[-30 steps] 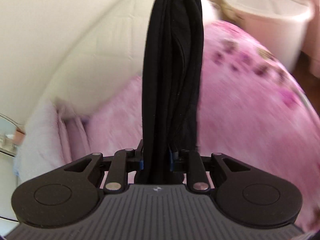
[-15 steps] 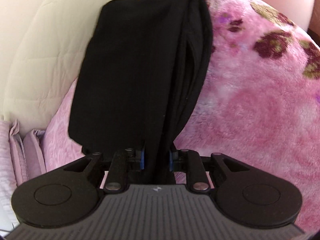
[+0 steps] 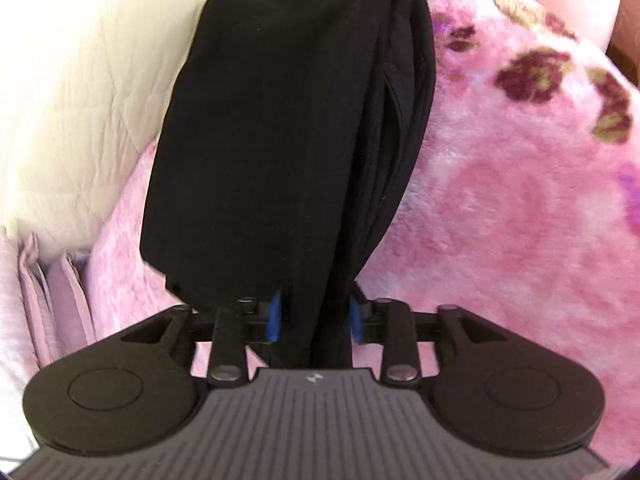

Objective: Fold clothes

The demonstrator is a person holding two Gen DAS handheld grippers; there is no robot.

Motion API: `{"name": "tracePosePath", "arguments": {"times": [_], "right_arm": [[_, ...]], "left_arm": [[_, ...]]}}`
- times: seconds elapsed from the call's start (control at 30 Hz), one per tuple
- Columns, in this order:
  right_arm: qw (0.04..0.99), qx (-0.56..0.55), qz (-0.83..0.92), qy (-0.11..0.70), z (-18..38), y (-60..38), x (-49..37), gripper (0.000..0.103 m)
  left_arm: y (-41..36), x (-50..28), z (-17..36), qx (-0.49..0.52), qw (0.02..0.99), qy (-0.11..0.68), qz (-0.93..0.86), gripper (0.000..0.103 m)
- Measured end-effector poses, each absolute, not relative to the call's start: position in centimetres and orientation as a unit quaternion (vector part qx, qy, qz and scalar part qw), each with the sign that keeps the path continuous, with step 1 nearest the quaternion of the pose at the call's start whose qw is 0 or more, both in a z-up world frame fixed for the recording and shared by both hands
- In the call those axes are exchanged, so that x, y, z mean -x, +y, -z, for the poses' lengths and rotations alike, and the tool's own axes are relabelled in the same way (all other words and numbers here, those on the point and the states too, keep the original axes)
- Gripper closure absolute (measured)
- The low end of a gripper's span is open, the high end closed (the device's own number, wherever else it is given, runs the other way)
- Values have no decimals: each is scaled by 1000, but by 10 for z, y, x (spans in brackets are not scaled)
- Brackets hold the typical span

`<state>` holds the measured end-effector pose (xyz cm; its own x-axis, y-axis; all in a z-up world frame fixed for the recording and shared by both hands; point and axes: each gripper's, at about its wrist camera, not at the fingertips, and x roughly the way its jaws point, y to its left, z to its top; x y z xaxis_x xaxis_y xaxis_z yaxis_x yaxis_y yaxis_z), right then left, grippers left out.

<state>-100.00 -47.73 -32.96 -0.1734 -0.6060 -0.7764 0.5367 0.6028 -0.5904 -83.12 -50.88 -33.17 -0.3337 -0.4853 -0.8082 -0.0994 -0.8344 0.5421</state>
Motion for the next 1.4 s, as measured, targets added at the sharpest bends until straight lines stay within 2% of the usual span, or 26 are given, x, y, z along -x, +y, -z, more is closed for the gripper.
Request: {"name": "tracePosePath", "arguments": {"times": [0.07, 0.13, 0.27, 0.4, 0.43, 0.47, 0.57, 0.77, 0.9, 1.13, 1.2, 1.3, 1.33, 1.4], "right_arm": [[639, -8, 458, 618, 315, -475, 1000, 63], [634, -30, 472, 612, 299, -466, 998, 61], [622, -76, 544, 558, 254, -460, 1005, 61], [599, -143, 625, 479, 215, -484, 1029, 61], [597, -157, 634, 465, 210, -497, 1036, 63], [599, -168, 639, 453, 207, -511, 1043, 71], [606, -169, 648, 429, 213, -559, 1065, 86], [616, -157, 651, 415, 259, -658, 1108, 86], [622, -186, 603, 463, 313, -693, 1120, 90], [630, -171, 617, 440, 278, -659, 1121, 91], [629, -176, 624, 429, 271, -642, 1119, 90], [636, -212, 599, 437, 299, -649, 1115, 90], [640, -203, 593, 445, 304, -650, 1113, 90], [646, -171, 579, 467, 306, -650, 1107, 90]], "left_arm": [[-513, 821, 313, -564, 123, -227, 784, 70], [-524, 806, 292, -548, 131, -180, 806, 70], [-557, 793, 257, -504, 202, -134, 829, 70], [-605, 814, 243, -497, 246, -79, 828, 71], [-618, 822, 244, -497, 251, -66, 828, 71], [-631, 830, 246, -497, 255, -54, 827, 71], [-660, 859, 266, -506, 262, -41, 821, 71], [-702, 904, 316, -536, 269, -10, 800, 71], [-712, 908, 327, -541, 270, -4, 796, 70], [-707, 881, 284, -515, 279, 29, 810, 71], [-715, 884, 291, -525, 280, 53, 802, 71], [-734, 889, 319, -548, 271, 100, 785, 69], [-736, 887, 318, -546, 269, 101, 787, 64], [-739, 884, 317, -541, 265, 103, 791, 65]]}}
